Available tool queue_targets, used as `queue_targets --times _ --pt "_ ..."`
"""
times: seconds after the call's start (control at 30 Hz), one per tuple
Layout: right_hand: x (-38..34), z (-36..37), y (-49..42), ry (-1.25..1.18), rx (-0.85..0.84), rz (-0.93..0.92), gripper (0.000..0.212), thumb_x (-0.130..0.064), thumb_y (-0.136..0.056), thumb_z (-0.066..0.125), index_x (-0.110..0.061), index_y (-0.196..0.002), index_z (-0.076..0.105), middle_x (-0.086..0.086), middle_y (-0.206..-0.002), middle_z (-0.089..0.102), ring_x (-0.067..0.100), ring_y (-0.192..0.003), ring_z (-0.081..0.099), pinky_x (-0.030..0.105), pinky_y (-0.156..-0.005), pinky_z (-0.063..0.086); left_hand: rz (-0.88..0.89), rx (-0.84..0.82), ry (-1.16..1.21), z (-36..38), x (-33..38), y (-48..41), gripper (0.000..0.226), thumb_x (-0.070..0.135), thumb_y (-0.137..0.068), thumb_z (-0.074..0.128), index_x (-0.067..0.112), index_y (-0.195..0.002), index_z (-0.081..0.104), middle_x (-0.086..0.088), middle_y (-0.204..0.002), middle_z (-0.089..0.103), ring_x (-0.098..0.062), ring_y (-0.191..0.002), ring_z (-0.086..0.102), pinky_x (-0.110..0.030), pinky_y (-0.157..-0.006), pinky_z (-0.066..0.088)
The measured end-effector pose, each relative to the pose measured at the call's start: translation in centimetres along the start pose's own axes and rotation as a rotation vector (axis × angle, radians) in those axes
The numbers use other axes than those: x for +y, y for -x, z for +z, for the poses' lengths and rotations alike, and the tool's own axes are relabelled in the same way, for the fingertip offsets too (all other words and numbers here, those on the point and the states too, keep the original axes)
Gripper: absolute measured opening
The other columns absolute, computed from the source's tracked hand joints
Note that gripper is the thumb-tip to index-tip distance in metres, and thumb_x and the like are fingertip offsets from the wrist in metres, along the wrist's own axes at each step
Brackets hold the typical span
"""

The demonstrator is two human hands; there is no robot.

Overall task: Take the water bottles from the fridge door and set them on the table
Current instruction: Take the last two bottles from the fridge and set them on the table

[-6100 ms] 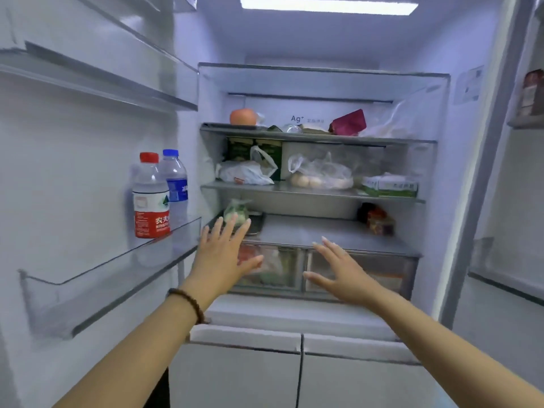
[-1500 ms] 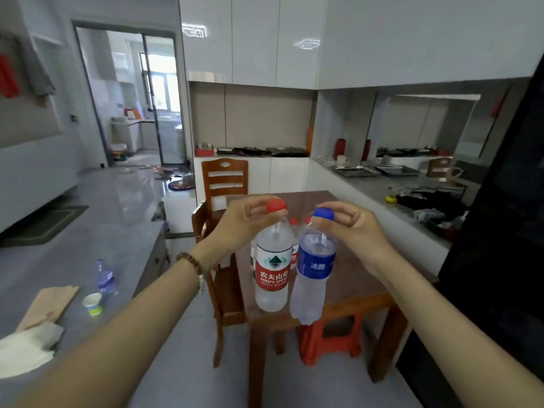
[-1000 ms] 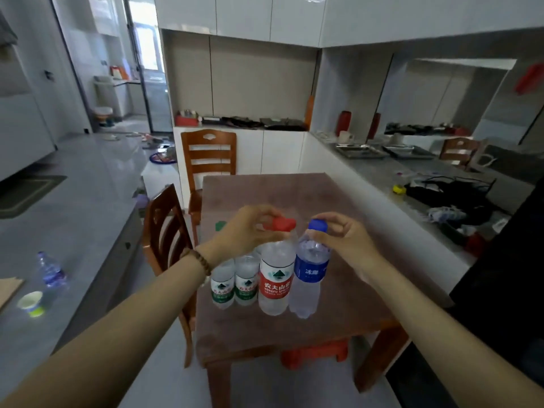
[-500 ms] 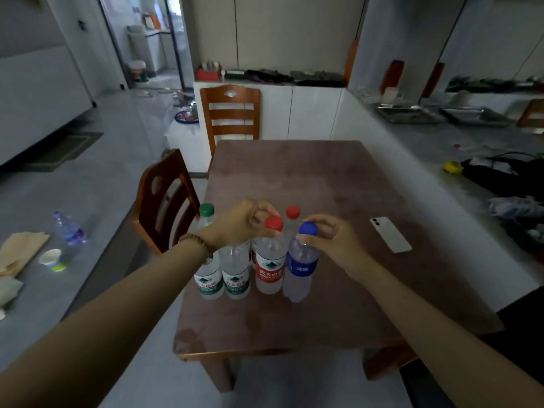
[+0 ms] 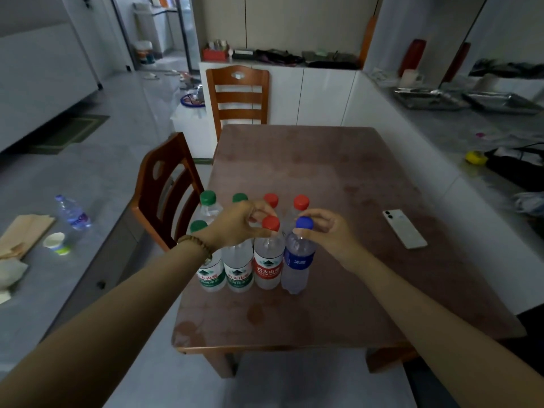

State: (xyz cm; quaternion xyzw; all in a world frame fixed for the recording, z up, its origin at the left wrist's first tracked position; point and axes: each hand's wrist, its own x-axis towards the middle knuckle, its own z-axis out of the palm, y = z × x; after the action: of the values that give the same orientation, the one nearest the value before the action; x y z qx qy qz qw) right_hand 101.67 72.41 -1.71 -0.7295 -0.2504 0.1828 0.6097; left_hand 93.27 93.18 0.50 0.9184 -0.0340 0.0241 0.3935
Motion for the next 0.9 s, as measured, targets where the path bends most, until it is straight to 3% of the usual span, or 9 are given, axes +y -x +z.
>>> queue_targets --times 0.23,0.43,0.73,0.9 --pt "0.7 -0.2 -0.7 -0.014 -0.023 0.001 0.031 -0.005 -0.071 0.078 -0.018 -0.096 0.066 0.001 -0.100 0.071 0.018 -0.099 0.066 0.031 -0.090 0.052 -0.034 -0.029 -0.048 0.3 -0.4 -0.4 0.026 0.027 -0.073 0.076 0.021 -0.095 0.063 0.015 -0.090 0.070 0.006 -0.083 0.062 -0.024 -0.083 0.050" --pt "1.0 -0.4 -0.8 0.012 -0.062 0.016 0.034 -0.011 -0.073 0.077 -0.020 -0.104 0.066 -0.001 -0.106 0.070 0.012 -0.102 0.064 0.028 -0.094 0.050 -0.040 -0.064 -0.154 0.3 -0.1 -0.3 0.038 0.035 -0.072 0.076 0.022 -0.106 0.063 0.011 -0.099 0.069 -0.003 -0.089 0.062 -0.022 -0.081 0.051" --pt "1.8 -0.2 -0.2 -0.002 -0.088 0.079 0.042 -0.014 -0.074 0.077 -0.014 -0.114 0.066 -0.002 -0.113 0.069 0.014 -0.111 0.063 0.030 -0.096 0.050 -0.046 -0.068 -0.220 0.4 -0.7 -0.3 0.034 0.037 -0.072 0.075 0.023 -0.102 0.068 0.008 -0.102 0.071 -0.005 -0.090 0.065 -0.032 -0.086 0.055" --pt "1.5 0.3 -0.3 0.003 -0.075 0.089 0.033 -0.015 -0.073 0.078 -0.022 -0.104 0.069 -0.005 -0.107 0.070 0.013 -0.109 0.063 0.032 -0.098 0.049 -0.064 -0.086 -0.244 0.3 -0.7 -0.4 0.037 0.038 -0.072 0.073 0.022 -0.105 0.067 0.007 -0.106 0.070 -0.007 -0.092 0.064 -0.031 -0.085 0.055"
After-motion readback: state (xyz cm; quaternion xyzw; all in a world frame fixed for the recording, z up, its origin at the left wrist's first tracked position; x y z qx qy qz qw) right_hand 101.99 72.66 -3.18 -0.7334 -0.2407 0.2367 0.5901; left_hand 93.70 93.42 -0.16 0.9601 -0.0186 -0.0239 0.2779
